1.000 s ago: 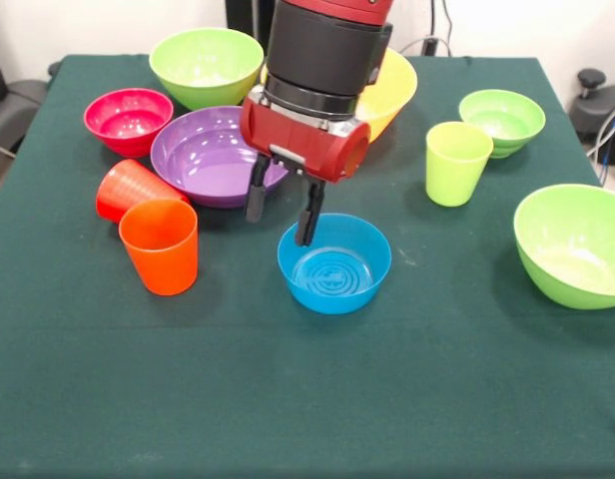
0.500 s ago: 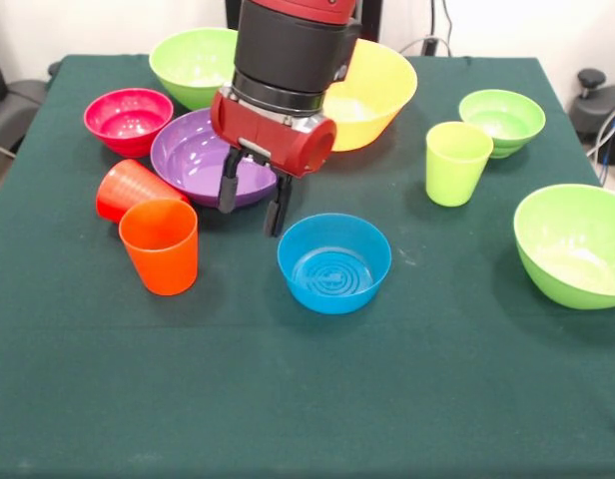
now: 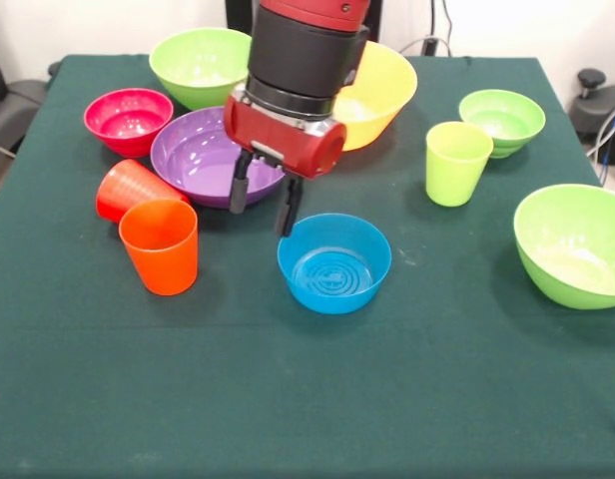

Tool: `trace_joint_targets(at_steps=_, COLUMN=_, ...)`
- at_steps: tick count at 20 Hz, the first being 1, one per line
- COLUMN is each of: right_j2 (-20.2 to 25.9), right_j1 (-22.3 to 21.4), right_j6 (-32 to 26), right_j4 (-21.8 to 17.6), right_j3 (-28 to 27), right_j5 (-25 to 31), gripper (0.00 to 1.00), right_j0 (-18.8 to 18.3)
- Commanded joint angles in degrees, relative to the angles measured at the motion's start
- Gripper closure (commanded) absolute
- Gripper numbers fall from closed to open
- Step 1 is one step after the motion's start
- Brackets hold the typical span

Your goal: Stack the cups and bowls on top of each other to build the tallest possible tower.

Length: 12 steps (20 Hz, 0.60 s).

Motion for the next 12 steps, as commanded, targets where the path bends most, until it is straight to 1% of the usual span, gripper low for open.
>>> trace_joint_targets(at_steps=1, right_j2=5.2, right_j1=2.5, right_j6=-1.4, right_j4=-6.2, right_j3=1.1, right_j5=-2.8, gripper=0.0, right_j0=1.3)
trace_joint_targets(at_steps=3, right_j2=9.9, right_j1=0.9, right_j6=-8.1, right_j4=-9.7, right_j3=1.9, right_j5=-2.8, gripper=0.0, right_j0=-1.8)
trace_joint_targets(at_steps=6, right_j2=18.5, right_j1=-1.1, right_j6=-14.5, right_j4=-12.7, right_j3=4.5, right_j5=-0.8, gripper=0.0, right_j0=-7.7)
trace_joint_targets(at_steps=9, right_j2=24.6, right_j1=-1.5, right_j6=-18.5, right_j4=-16.1, right_j3=5.3, right_j5=1.2, gripper=0.0, right_j0=-12.2)
trace_joint_targets(at_steps=12, right_j2=30.7, right_j1=-0.4, right_j6=-21.7, right_j4=-19.5, right_j3=5.0, right_j5=2.7, gripper=0.0, right_j0=-16.5)
